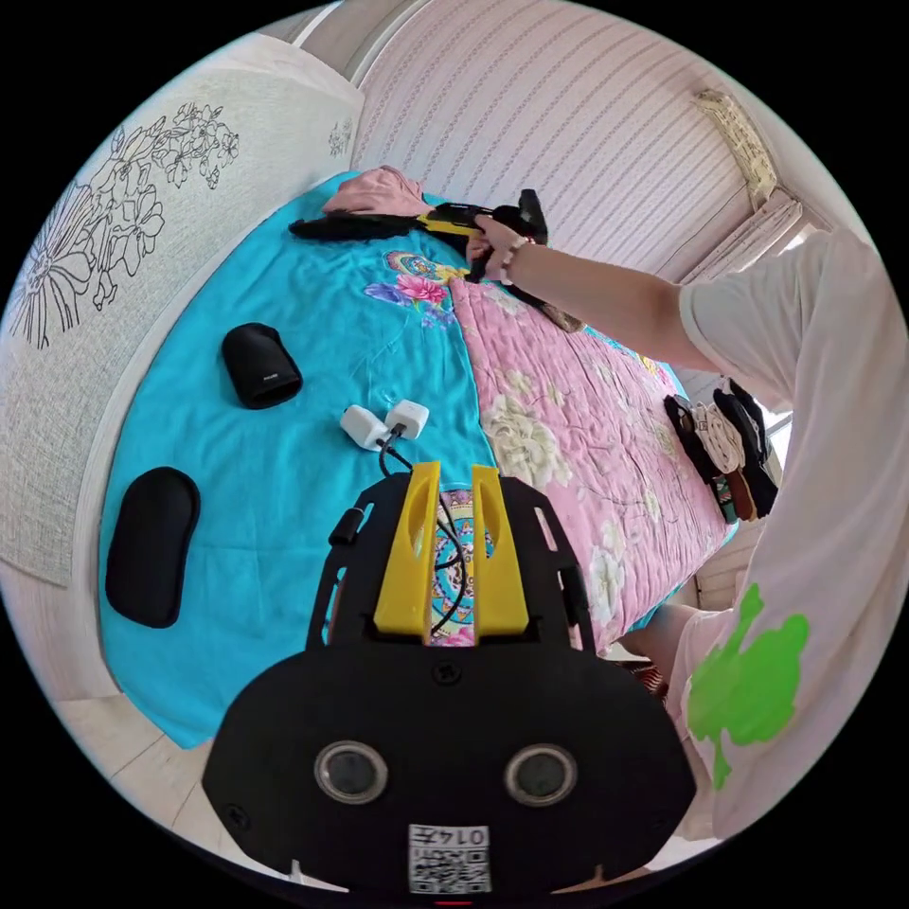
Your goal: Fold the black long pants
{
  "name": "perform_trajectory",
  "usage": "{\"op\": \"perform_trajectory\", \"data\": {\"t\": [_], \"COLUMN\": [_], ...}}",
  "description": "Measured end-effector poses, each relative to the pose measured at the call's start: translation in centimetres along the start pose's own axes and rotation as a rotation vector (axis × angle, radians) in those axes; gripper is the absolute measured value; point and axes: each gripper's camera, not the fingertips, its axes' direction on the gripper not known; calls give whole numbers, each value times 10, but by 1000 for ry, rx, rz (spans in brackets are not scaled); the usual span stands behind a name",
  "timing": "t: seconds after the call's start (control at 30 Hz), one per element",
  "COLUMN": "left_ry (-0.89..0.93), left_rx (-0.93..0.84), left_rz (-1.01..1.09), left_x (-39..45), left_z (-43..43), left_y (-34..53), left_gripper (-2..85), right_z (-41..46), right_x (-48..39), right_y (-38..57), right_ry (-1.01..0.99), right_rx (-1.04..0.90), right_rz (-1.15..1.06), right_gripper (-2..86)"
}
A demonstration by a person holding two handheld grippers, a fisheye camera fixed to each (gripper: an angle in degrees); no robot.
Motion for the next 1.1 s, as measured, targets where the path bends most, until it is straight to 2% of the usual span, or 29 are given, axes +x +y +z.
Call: {"op": "perform_trajectory", "data": {"t": [0.13,0.27,0.33,0.4,0.5,0.63,0.73,0.83,0.9,0.97,1.0,1.03,1.1], "left_ry": [6,66,86,98,147,122,107,76,34,-4,-15,-36,-72], "left_rx": [10,3,3,-28,-116,-244,-302,-315,-298,-278,-273,-269,-256], "left_rz": [16,55,81,100,116,137,139,153,162,149,148,151,155], "left_x": [62,151,193,233,292,350,374,392,400,408,410,415,421], "left_z": [11,41,59,87,143,215,252,275,283,294,297,303,313], "left_y": [-13,-27,-30,-30,-23,-6,2,3,5,12,15,20,29], "left_gripper": [64,66,67,68,71,72,72,71,71,73,74,75,75], "right_z": [-129,-300,-373,-437,-479,-505,-475,-428,-388,-360,-349,-350,-390], "right_x": [-6,-7,-1,26,81,86,45,4,-29,-37,-33,-32,-41], "right_y": [36,106,144,203,284,340,355,359,364,370,373,374,373], "right_ry": [-90,-119,-42,210,446,434,466,395,479,550,589,595,459], "right_rx": [34,61,46,-112,-295,-254,-308,-361,-406,-513,-588,-594,-456], "right_rz": [-46,-29,0,94,240,285,86,-63,-229,-286,-238,-209,-158], "right_gripper": [-4,-2,0,6,24,73,86,105,113,103,72,57,5]}}
